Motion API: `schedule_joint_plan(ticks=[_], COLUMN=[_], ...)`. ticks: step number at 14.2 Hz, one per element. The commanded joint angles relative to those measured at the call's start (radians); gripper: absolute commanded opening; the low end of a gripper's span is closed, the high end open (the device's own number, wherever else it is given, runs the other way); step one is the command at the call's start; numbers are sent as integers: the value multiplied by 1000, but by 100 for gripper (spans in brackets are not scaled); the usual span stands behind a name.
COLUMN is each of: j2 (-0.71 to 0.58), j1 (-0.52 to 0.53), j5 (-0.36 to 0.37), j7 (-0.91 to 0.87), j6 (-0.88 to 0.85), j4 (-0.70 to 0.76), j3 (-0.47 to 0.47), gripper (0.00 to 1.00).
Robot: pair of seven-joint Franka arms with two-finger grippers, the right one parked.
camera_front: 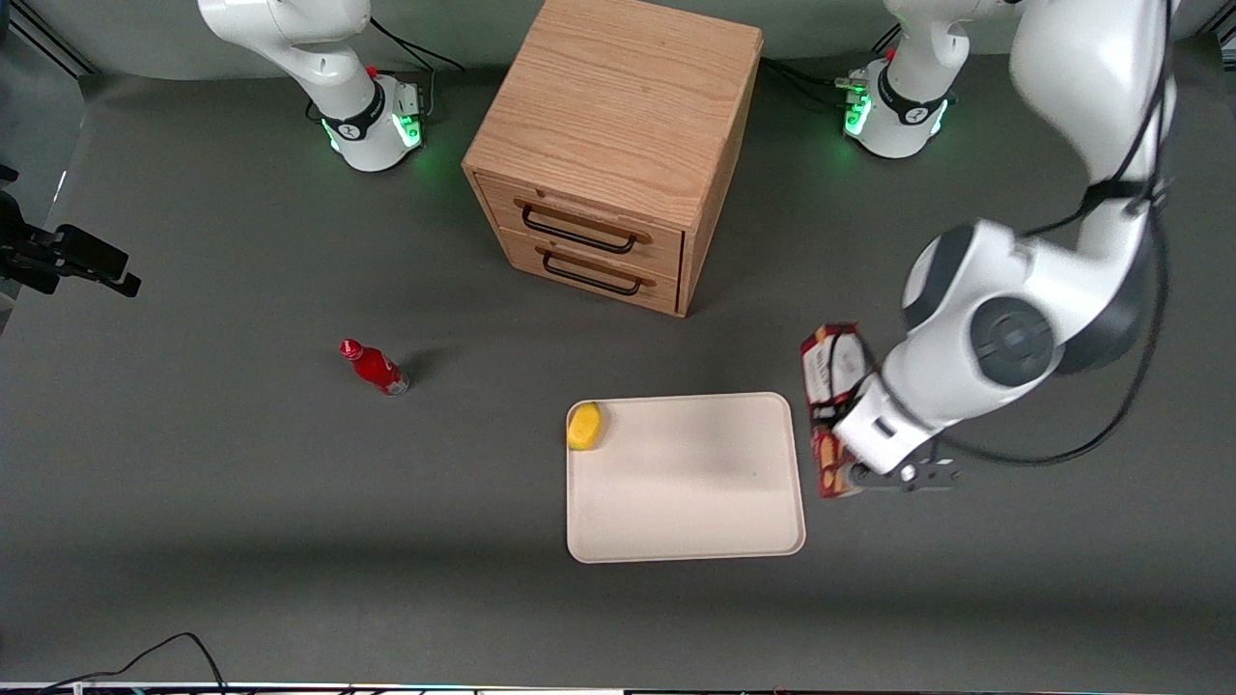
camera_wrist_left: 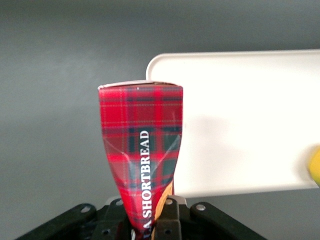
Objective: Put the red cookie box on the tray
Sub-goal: 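Carry the box over the white tray and lay it down, releasing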
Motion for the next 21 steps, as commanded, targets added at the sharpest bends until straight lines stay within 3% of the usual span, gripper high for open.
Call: schedule_joint_plan(ticks=[1, 3, 4, 5, 7, 10, 13, 15, 17, 21], j2=[90, 122, 136, 134, 114, 10, -158, -273, -365, -546], j1=[-7, -7, -7, -7, -1, 12, 33, 41, 42, 44], j5=[138, 272, 310, 327, 327, 298, 87, -75, -177, -208], j7=[-129, -275, -314, -326, -322, -297, -39, 225, 444, 713], j6=[209, 372, 388, 387, 366, 182, -53, -204, -336, -429], j4=[-55, -129, -129, -129, -128, -128, -119, -105, -105, -241], j3=[-22, -20, -22, -22, -22, -30, -5, 114, 241, 390], gripper=[0, 0, 9, 99, 100, 100, 100, 100, 100, 100])
